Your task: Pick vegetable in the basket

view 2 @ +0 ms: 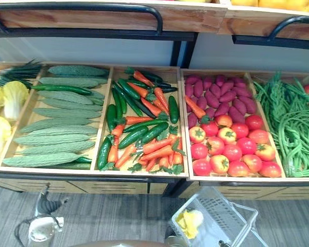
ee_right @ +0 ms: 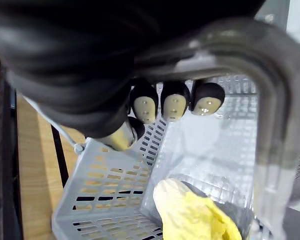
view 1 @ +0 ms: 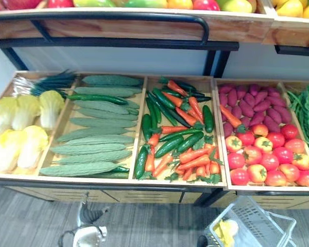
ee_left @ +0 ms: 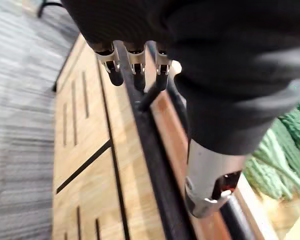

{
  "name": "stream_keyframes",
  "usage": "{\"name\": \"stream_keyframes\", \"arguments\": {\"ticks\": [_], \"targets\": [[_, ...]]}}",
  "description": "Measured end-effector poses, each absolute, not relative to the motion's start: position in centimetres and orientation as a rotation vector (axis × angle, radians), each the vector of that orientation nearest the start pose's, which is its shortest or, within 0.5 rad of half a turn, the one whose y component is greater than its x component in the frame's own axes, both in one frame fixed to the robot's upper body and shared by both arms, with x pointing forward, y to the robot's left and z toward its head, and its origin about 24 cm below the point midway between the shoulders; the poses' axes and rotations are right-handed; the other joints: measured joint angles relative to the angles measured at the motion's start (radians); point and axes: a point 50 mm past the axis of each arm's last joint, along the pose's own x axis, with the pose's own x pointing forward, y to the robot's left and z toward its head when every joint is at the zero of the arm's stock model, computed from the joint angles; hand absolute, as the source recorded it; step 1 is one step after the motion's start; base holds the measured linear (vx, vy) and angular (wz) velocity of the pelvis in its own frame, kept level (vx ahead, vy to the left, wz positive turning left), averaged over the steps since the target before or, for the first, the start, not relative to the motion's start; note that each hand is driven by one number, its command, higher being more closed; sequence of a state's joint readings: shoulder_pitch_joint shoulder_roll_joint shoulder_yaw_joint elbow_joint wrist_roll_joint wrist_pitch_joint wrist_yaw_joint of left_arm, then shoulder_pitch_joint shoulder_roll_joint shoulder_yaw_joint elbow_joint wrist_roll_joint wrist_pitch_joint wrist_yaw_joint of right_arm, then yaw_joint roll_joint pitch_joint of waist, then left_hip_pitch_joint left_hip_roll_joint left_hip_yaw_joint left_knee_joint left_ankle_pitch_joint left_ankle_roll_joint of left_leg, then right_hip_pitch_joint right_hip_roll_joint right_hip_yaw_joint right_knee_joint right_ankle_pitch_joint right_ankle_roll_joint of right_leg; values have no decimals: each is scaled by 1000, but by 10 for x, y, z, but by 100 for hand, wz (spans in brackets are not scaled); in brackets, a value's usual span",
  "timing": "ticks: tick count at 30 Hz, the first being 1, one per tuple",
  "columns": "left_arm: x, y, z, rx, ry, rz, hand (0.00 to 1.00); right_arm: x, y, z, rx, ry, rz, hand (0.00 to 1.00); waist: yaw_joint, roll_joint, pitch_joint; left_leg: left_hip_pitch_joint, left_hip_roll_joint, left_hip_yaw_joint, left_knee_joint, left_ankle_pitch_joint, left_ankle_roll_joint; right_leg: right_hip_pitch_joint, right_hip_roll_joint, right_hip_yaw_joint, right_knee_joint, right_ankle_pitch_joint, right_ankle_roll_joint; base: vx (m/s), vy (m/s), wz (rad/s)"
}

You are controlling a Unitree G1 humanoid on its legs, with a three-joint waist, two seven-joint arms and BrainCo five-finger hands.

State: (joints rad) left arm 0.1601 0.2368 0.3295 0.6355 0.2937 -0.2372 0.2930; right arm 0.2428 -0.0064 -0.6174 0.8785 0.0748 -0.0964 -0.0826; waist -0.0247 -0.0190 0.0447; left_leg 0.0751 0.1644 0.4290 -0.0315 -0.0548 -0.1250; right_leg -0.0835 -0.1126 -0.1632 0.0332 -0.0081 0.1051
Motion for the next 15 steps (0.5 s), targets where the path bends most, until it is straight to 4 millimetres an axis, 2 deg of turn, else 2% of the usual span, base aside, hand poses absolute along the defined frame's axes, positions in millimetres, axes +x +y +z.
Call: {"name": "stream_keyframes", "arguments": {"ticks": [2,5,7,9,12,15], "targets": [[142,308,-67,555,502,573,0,31,-258,-147,204,973,-804,100,2,0,0,2,-7,1,13,-7,3,0,-8,15,0,1,2,61,23,-17],[157,308,-49,658,400,513,0,32,-265,-145,141,982,-765,100,3,5,-1,3,-16,1,32,-17,11,1,-18,34,1,10,5,18,32,-11],[179,301,-25,735,241,438,0,34,-272,-145,113,983,-757,100,2,9,-2,8,-16,1,45,-30,13,3,-19,47,0,20,2,-41,18,-20],[191,292,-13,757,151,390,0,31,-278,-144,96,989,-764,100,1,18,-7,13,-16,1,53,-47,15,3,-19,54,-1,24,7,-69,15,-19],[199,274,-3,769,55,316,0,24,-286,-143,77,1011,-781,100,-6,32,-15,15,-24,2,55,-62,14,6,-25,64,-26,47,12,-88,18,-16],[203,262,0,763,14,271,0,14,-291,-144,93,1033,-832,100,-6,32,-15,15,-32,2,57,-62,14,10,-31,67,-40,60,16,-105,-1,-6]]}}
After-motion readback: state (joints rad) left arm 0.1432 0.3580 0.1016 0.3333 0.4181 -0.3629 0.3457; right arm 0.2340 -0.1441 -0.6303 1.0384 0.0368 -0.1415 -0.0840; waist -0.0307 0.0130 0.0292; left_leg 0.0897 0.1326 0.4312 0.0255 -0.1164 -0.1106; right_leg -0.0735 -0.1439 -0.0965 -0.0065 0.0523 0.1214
